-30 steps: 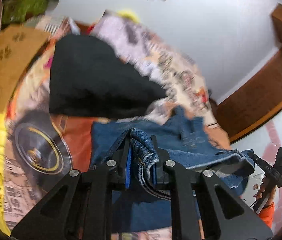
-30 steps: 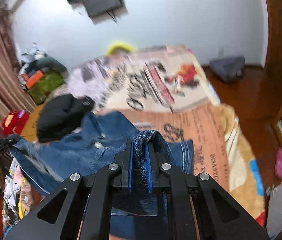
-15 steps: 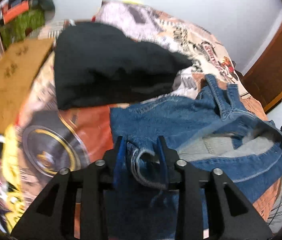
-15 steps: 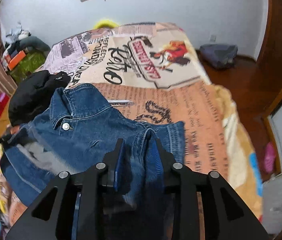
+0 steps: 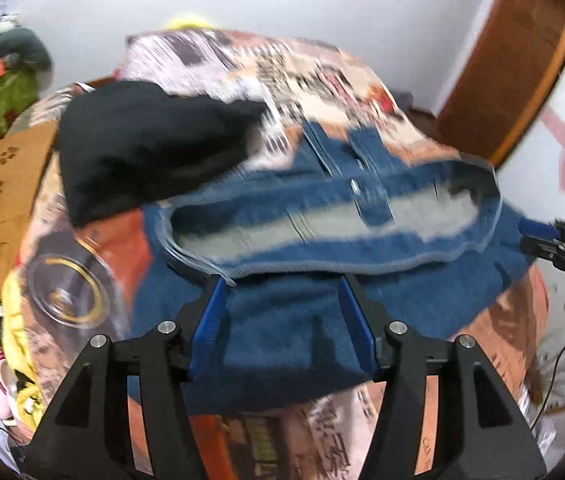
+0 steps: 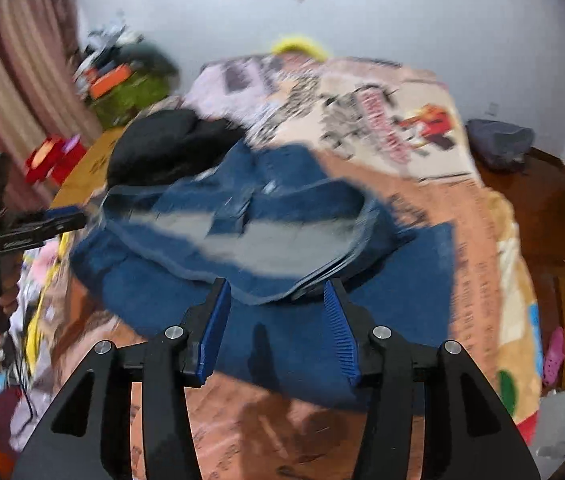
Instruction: Fold large clothes
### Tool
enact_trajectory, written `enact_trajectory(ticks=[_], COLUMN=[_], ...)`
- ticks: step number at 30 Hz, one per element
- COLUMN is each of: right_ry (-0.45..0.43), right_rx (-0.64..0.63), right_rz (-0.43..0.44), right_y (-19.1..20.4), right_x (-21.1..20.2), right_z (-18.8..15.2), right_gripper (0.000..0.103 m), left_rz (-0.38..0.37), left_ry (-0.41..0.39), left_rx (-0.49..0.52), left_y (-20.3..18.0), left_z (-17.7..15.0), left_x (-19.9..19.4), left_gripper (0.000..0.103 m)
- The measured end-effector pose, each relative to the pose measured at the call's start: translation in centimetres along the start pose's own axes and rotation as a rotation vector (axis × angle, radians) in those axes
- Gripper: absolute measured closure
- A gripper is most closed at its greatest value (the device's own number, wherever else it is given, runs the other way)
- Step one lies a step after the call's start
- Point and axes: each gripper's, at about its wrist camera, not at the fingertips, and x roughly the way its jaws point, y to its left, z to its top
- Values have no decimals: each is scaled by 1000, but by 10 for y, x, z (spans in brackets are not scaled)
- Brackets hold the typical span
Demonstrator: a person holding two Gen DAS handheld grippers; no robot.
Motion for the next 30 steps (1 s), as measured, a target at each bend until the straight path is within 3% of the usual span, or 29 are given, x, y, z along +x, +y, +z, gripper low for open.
enact_trajectory(ticks=[7,13,15,19,20,24,30], right_ry=[115,197,200,64,27,-57,-69], right_rx=[-64,-41,-19,110,145,203,112], right_rz=[-18,-32,-83,-187,-197,-129,-83], right_y=[13,-9,-22,-48,-53,-56,-19], right_x=[51,94,106,98,92,66,47], right_z=[-6,28,47,92,98,113,97], right_gripper=[58,58,61,59,58,58,58], left_rz=[2,-91,-54,184,213,185,201], left_ry=[103,147,132,24,3,-46,-72], left_rx=[57,9,5,-17,-35,-58,35], left_y=[-9,30,40,59,65,70,40], left_z=[-10,34,56,97,105,107,81], left_x=[48,83,91,92,90,71,46], left_gripper=[46,46,46,46,46,46,46])
